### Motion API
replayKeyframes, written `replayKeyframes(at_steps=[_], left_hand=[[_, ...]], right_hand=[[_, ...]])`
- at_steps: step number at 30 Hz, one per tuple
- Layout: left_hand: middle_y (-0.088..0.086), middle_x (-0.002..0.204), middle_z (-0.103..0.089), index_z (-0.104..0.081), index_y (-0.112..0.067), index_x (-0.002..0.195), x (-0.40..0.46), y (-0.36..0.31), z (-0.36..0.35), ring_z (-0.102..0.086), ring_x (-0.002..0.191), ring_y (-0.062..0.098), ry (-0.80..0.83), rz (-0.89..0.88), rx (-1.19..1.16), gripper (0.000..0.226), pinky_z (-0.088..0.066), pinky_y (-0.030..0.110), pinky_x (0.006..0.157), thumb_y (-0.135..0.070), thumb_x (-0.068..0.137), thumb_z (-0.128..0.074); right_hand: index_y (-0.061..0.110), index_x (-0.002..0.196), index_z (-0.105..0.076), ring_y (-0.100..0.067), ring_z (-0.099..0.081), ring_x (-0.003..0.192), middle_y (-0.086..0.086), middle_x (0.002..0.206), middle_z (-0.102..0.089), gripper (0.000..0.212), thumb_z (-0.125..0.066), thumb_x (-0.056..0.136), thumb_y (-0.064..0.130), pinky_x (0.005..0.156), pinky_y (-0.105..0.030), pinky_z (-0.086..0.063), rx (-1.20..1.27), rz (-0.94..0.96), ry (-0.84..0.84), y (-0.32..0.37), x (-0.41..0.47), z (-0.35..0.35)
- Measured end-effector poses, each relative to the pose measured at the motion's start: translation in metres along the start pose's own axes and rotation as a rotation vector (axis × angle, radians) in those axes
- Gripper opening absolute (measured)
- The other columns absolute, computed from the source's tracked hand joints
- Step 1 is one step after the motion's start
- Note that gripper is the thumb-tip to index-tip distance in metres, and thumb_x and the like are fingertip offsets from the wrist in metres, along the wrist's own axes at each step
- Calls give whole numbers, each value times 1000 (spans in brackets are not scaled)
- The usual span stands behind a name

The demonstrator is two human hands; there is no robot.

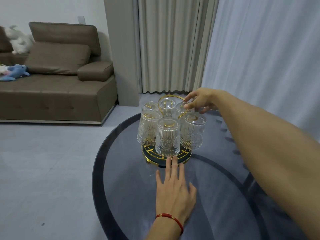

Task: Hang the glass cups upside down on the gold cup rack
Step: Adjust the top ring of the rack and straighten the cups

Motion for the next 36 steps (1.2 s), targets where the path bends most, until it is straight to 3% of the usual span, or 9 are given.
replayKeyframes(at_steps=[4,9,14,16,18,23,30,33,36], left_hand=[[4,170,4,-18,-19,158,-1,-1,0,18,153,22,9,-5,7,69,-4,61,122,-46,95,-29],[3,170,7,-15,-20,158,-2,-1,0,21,152,20,16,5,6,68,-3,60,122,-46,96,-27],[4,170,8,-13,-19,159,-2,-2,0,21,152,22,30,-1,16,68,-1,60,122,-45,97,-26],[4,170,9,-12,-20,159,-2,-1,-1,21,152,22,39,-1,18,68,-2,61,122,-46,98,-26],[4,169,9,-11,-20,159,-1,-1,-1,21,152,22,41,-1,18,68,-3,61,122,-47,98,-26],[5,170,4,-17,-18,158,-2,-2,1,18,152,22,12,-3,12,68,-5,61,122,-45,97,-30],[4,170,8,-14,-20,158,-2,-1,-1,22,152,21,27,1,16,68,-4,61,122,-46,97,-27],[3,170,7,-14,-20,158,-2,-1,0,22,152,21,26,2,13,68,-3,60,122,-45,97,-27],[4,170,5,-16,-19,158,-2,-1,2,20,152,21,19,2,7,67,-4,60,122,-45,97,-29]], right_hand=[[33,110,-74,-19,-70,87,0,106,-75,24,-82,87,31,60,-32,-58,51,-21,-59,-12,1,7],[32,105,-73,-23,-71,95,-2,110,-71,13,-75,93,27,77,-42,-62,125,-32,-120,-23,1,9],[26,127,-71,-19,-66,86,-6,116,-70,28,-68,98,26,82,-42,-60,139,7,-168,-25,-3,9],[22,131,-69,-21,-65,91,-8,123,-69,32,-68,99,26,88,-44,-60,124,56,-206,-20,-6,10],[19,135,-67,-25,-63,110,-9,133,-65,37,-64,100,28,98,-41,-54,66,163,-258,-8,-10,15],[17,146,-58,-25,-49,140,-7,150,-57,52,-65,95,11,106,-34,-39,42,291,-59,9,-10,1],[21,142,-61,-18,-46,139,2,147,-58,59,-77,86,10,116,-37,-32,-75,310,25,14,-9,-6],[20,142,-59,-14,-46,130,0,147,-57,61,-78,86,7,112,-35,-33,-65,299,30,14,-8,-4],[14,146,-56,-18,-48,136,-4,150,-56,62,-77,87,6,104,-30,-35,-77,290,29,12,-6,-2]])
Point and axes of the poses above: each hand's wrist, its own x-axis towards the middle knuckle, its own z-axis out of the back of the hand, y = z × x, the point moved 10 cm from there along x, towards the middle knuckle
